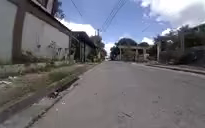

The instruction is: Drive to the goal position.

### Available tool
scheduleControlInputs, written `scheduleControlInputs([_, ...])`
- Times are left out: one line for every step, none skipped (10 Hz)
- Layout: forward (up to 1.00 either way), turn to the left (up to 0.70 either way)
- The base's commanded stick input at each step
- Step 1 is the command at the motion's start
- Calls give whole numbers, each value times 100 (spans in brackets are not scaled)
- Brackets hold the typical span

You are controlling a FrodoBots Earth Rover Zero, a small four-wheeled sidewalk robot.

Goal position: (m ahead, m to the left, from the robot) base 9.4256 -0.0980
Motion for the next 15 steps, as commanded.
scheduleControlInputs([70, 0])
scheduleControlInputs([70, 0])
scheduleControlInputs([70, 0])
scheduleControlInputs([70, 0])
scheduleControlInputs([70, 0])
scheduleControlInputs([70, 0])
scheduleControlInputs([70, 0])
scheduleControlInputs([70, 0])
scheduleControlInputs([70, 0])
scheduleControlInputs([70, 0])
scheduleControlInputs([70, 0])
scheduleControlInputs([70, 0])
scheduleControlInputs([70, 0])
scheduleControlInputs([70, 0])
scheduleControlInputs([70, 0])
